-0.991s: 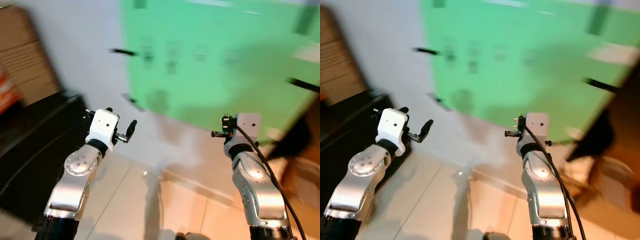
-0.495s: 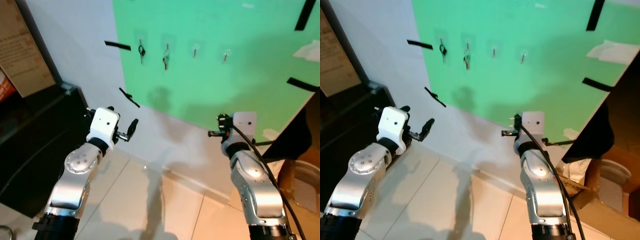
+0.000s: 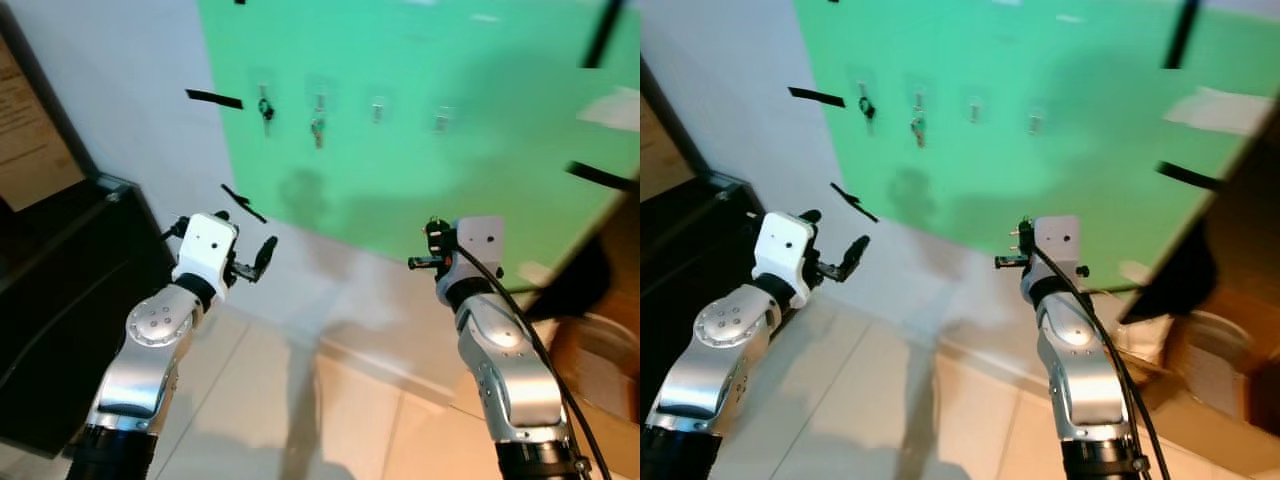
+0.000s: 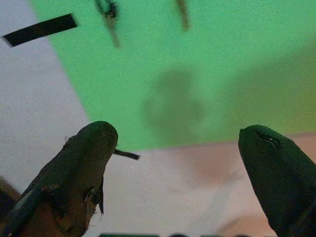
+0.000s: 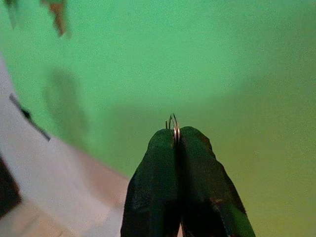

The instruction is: Hang keys on a hook

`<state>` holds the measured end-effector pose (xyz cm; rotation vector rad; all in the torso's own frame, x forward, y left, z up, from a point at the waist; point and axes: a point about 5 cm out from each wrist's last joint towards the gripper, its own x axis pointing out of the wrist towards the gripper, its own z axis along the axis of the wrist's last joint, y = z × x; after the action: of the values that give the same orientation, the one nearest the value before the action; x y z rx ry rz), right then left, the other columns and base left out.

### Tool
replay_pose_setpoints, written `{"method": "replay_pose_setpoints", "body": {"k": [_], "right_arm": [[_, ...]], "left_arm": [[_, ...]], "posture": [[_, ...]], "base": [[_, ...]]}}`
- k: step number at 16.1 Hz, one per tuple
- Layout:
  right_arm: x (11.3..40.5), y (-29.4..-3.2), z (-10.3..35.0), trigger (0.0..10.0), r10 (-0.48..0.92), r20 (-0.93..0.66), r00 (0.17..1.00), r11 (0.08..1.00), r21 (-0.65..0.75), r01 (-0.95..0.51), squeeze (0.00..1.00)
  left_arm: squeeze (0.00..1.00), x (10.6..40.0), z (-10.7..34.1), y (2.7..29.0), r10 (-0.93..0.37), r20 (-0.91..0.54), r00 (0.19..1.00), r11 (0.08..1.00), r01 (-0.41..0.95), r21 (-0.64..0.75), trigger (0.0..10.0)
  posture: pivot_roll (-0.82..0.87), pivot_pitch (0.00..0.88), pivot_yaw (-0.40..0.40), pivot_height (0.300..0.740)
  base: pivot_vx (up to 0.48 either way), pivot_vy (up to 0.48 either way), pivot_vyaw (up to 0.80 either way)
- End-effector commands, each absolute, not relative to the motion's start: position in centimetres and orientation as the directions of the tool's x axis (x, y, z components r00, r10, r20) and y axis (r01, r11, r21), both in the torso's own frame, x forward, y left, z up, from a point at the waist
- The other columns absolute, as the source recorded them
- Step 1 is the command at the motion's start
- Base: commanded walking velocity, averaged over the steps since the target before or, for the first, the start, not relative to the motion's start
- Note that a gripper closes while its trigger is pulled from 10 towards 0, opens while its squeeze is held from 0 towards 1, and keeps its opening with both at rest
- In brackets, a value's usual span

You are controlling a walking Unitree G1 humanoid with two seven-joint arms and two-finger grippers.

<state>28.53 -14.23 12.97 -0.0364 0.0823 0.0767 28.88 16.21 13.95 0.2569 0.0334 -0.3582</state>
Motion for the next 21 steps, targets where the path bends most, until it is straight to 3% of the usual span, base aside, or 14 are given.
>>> {"method": "replay_pose_setpoints", "body": {"k": [1,10,14,18,21], "right_arm": [[28.9,-13.7,13.4,10.0,0.085,-0.063,0.994,0.996,-0.035,-0.087,0.00],[29.3,-12.9,14.6,10.0,0.193,-0.010,0.981,0.981,0.019,-0.193,0.00],[29.6,-12.5,15.6,10.0,0.263,0.033,0.964,0.956,0.122,-0.266,0.00],[30.6,-12.1,16.9,10.0,0.336,0.066,0.939,0.925,0.162,-0.343,0.00],[31.9,-11.8,18.1,10.0,0.350,0.090,0.932,0.909,0.206,-0.362,0.00]], "left_arm": [[0.00,28.9,14.1,16.8,-0.333,-0.083,0.939,0.904,0.344,0.256,10.0],[0.00,28.6,14.9,16.9,-0.397,-0.071,0.915,0.870,0.400,0.288,10.0],[0.00,28.3,15.0,16.3,-0.479,-0.078,0.874,0.832,0.481,0.276,10.0],[0.00,27.1,15.4,15.3,-0.678,-0.115,0.726,0.705,0.686,0.181,10.0],[0.00,26.5,15.6,14.6,-0.753,-0.121,0.647,0.638,0.762,0.112,10.0]], "posture": [[-0.04,0.000,0.035,0.740],[-0.02,0.000,0.015,0.740],[-0.03,0.000,0.025,0.740],[-0.03,0.000,0.028,0.740],[-0.04,0.000,0.031,0.740]], "base": [[0.322,0.000,0.80],[0.316,0.000,0.00],[0.000,0.000,0.00],[0.000,0.000,0.00],[0.000,0.000,0.00]]}}
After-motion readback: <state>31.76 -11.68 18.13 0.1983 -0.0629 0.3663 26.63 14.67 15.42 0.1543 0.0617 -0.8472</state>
